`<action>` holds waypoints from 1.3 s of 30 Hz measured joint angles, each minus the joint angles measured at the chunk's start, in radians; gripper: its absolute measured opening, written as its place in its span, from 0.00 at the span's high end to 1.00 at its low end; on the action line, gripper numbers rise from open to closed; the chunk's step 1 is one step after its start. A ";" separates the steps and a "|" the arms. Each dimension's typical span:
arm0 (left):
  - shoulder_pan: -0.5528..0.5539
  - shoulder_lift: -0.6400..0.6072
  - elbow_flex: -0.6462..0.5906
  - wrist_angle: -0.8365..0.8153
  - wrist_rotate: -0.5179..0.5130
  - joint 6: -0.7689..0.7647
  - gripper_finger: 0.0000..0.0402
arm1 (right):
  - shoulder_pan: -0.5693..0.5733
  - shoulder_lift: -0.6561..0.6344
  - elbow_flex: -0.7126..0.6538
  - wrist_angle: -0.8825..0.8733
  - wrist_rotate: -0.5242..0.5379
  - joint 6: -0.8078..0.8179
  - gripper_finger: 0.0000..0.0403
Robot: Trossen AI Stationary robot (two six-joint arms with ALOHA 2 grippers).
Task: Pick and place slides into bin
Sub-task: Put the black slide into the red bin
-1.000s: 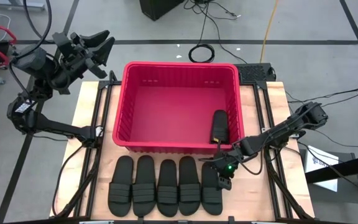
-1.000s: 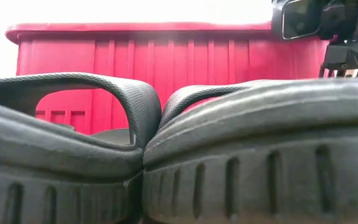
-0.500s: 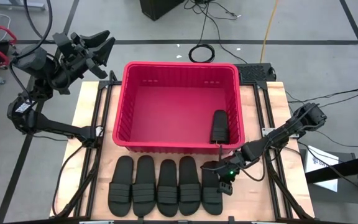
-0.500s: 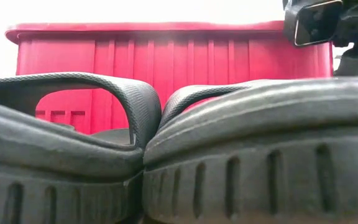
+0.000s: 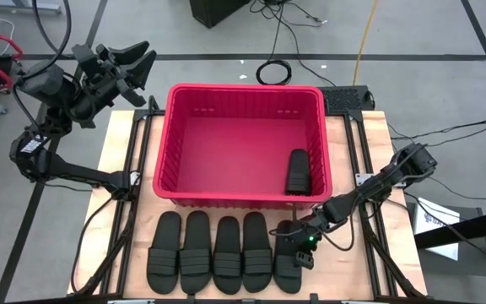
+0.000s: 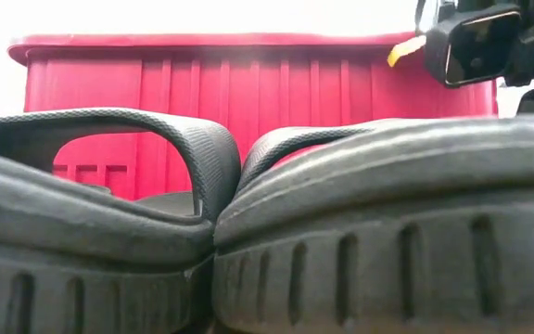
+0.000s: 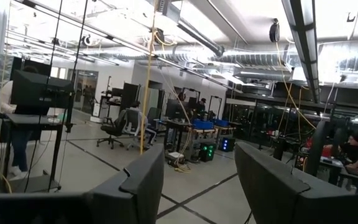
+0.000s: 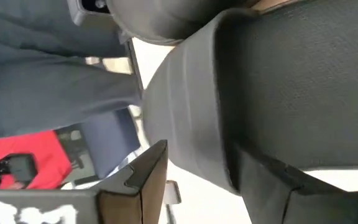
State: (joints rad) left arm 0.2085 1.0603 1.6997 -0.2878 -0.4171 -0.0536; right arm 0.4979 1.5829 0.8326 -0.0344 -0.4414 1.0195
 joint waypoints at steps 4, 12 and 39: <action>0.000 0.000 0.000 0.000 0.000 0.003 0.50 | 0.002 0.024 0.002 0.031 -0.032 0.014 0.58; 0.000 0.000 0.000 0.001 0.000 0.021 0.50 | 0.002 0.059 0.002 0.148 -0.029 0.049 0.64; 0.000 0.000 0.000 0.006 0.000 0.059 0.50 | 0.000 0.058 0.000 0.284 0.028 0.149 0.99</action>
State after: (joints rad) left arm 0.2081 1.0599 1.6997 -0.2815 -0.4171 0.0056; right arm 0.4976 1.6409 0.8330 0.2495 -0.4131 1.1687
